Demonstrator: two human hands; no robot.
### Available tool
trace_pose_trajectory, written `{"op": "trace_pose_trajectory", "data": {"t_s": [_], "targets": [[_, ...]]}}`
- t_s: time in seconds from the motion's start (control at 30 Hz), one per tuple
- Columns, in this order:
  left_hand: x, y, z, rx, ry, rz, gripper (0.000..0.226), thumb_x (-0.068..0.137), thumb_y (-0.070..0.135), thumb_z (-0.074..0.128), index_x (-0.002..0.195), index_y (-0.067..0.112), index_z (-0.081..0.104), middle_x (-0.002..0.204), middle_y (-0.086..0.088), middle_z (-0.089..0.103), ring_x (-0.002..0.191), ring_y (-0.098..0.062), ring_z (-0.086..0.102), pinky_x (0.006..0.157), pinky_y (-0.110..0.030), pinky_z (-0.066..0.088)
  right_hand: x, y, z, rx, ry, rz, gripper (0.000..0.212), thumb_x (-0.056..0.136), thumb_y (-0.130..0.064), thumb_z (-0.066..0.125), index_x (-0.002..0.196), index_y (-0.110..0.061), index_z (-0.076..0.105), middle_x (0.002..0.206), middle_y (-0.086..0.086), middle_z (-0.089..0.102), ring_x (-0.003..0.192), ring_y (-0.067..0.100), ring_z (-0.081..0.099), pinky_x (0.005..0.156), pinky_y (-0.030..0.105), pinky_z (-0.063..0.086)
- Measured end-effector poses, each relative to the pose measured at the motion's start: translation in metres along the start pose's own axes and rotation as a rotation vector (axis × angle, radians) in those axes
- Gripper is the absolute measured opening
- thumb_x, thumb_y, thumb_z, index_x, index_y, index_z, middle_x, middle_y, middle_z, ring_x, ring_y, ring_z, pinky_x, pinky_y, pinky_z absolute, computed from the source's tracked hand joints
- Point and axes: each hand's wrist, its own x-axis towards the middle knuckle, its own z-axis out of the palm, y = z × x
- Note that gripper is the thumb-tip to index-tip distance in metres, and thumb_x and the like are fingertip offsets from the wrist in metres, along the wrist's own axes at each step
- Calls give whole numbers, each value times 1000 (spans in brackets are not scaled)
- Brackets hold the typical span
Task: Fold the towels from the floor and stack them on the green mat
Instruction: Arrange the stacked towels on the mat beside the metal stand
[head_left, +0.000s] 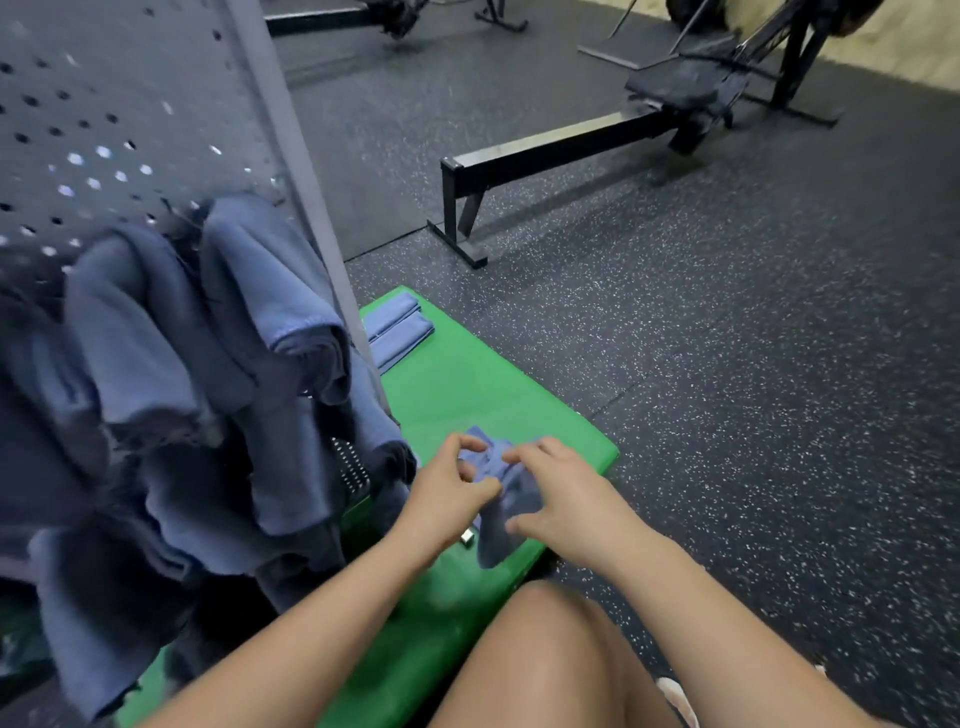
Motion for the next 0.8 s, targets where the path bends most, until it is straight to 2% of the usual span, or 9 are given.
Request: {"op": "trace_pose_trajectory", "data": {"t_s": [0.13,0.2,0.27,0.37,0.47,0.57,0.67,0.73,0.8], "targets": [[-51,25,-34,-84,-49,71,38,83,19,74,113,40,62,71,6,64,61,-11,52,59,-26,44,-23,-26,6,-111,111,-192,57,76,-42,78,131,-36,61,129,-17,58,125,13,51,100,32,34],[-75,33,-52,-120,-46,86,40,83,18,75,110,44,62,74,1,67,64,-13,53,61,-29,46,-36,-40,6,-165,170,-259,48,77,-52,67,122,-38,58,120,-18,60,123,13,54,101,32,31],[-101,42,-69,-153,-11,101,40,81,16,74,110,42,63,80,-10,72,67,-14,56,69,-34,49,-50,-57,5,-182,237,-310,42,76,-59,59,112,-37,55,109,-17,61,112,13,55,99,33,30],[-135,53,-96,-191,17,118,37,86,12,72,115,34,66,86,-14,75,73,-14,62,80,-35,54,-67,-85,7,-160,332,-388,34,77,-59,61,98,-35,48,92,-16,57,95,13,47,91,36,32],[-162,56,-127,-162,22,150,42,83,20,71,120,39,69,91,-7,77,80,-14,67,86,-37,56,-81,-111,9,-147,392,-450,37,82,-63,64,89,-33,44,84,-15,51,86,14,44,84,37,32],[-188,56,-158,-115,-28,188,44,97,2,68,119,39,74,99,-6,78,84,-15,68,81,-29,54,-95,-141,2,-118,311,-484,39,85,-65,63,87,-32,42,84,-13,54,84,15,46,78,37,33],[-217,62,-191,-136,-107,184,46,101,-8,56,116,28,79,104,-5,81,84,-10,64,75,-20,51,-105,-172,-7,19,150,-542,34,85,-55,71,88,-28,50,87,-10,62,82,10,49,69,27,33],[-235,66,-213,-172,-165,164,50,100,-13,46,122,18,77,117,-5,81,97,-10,69,81,-21,52,-108,-191,-11,52,92,-586,28,87,-46,77,91,-28,56,86,-10,62,81,5,50,69,17,35],[-252,67,-235,-194,-191,181,57,91,-12,44,127,20,75,126,-6,79,110,-14,72,88,-28,54,-108,-213,-15,67,64,-633,24,90,-43,78,94,-28,60,87,-10,62,84,5,55,73,20,43]]}}
